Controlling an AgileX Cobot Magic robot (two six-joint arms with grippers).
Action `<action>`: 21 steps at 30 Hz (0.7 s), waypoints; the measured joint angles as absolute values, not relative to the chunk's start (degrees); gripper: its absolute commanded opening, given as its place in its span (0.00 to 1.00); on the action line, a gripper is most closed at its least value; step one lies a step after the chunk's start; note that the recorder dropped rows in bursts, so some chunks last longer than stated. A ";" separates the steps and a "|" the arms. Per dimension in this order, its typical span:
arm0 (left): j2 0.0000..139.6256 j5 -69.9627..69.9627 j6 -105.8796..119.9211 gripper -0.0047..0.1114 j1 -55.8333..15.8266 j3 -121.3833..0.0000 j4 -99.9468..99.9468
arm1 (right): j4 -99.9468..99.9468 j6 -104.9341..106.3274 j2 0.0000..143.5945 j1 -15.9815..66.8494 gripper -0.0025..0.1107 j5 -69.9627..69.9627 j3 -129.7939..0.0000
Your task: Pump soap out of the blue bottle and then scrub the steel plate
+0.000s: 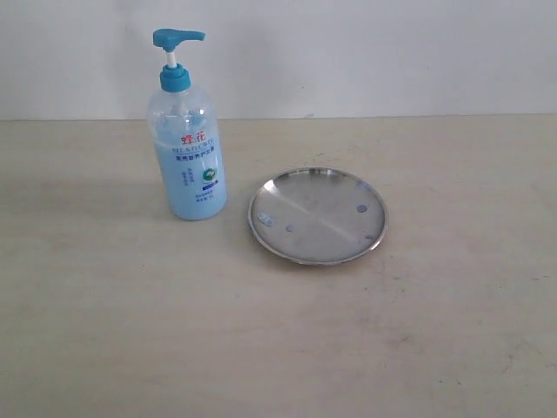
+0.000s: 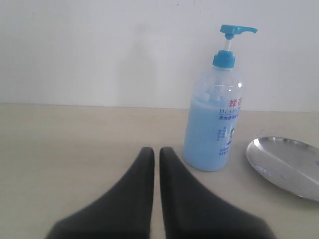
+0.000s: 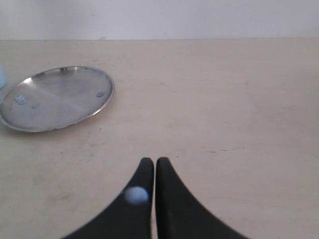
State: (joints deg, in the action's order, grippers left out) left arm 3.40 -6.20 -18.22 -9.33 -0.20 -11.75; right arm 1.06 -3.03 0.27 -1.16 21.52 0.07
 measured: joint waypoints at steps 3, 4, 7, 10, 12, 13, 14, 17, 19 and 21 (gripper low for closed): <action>3.40 -6.16 -18.22 0.07 -9.33 -0.20 -11.75 | 1.15 -3.03 0.27 -0.67 0.02 21.52 0.07; 3.40 -6.16 -18.22 0.07 -9.33 -0.20 -11.75 | 1.19 -3.03 0.27 -0.67 0.02 21.52 0.07; 3.40 -6.07 -18.22 0.07 -9.33 -0.20 -11.75 | 1.29 -2.81 0.27 -0.67 0.02 21.52 0.07; 3.40 -6.07 -18.22 0.07 -9.33 -0.20 -11.75 | 1.29 -2.81 0.27 -0.67 0.02 21.52 0.07; 3.40 -6.07 -18.22 0.07 -9.33 -0.20 -11.75 | 1.29 -2.81 0.27 -0.67 0.02 21.52 0.07; 3.40 -6.07 -18.22 0.07 -9.33 -0.20 -11.75 | 1.29 -2.81 0.27 -0.67 0.02 21.52 0.07; 3.40 -6.07 -18.22 0.07 -9.33 -0.20 -11.75 | 1.29 -2.81 0.27 -0.67 0.02 21.52 0.07; 3.40 -6.07 -18.22 0.07 -9.33 -0.20 -11.75 | 1.29 -2.81 0.27 -0.67 0.02 21.52 0.07; 3.40 -6.07 -18.22 0.07 -9.33 -0.20 -11.75 | 1.29 -2.81 0.27 -0.67 0.02 21.52 0.07; 2.94 -6.07 -18.22 0.07 -9.33 -0.20 -11.75 | 1.29 -2.81 0.27 -0.67 0.02 21.52 0.07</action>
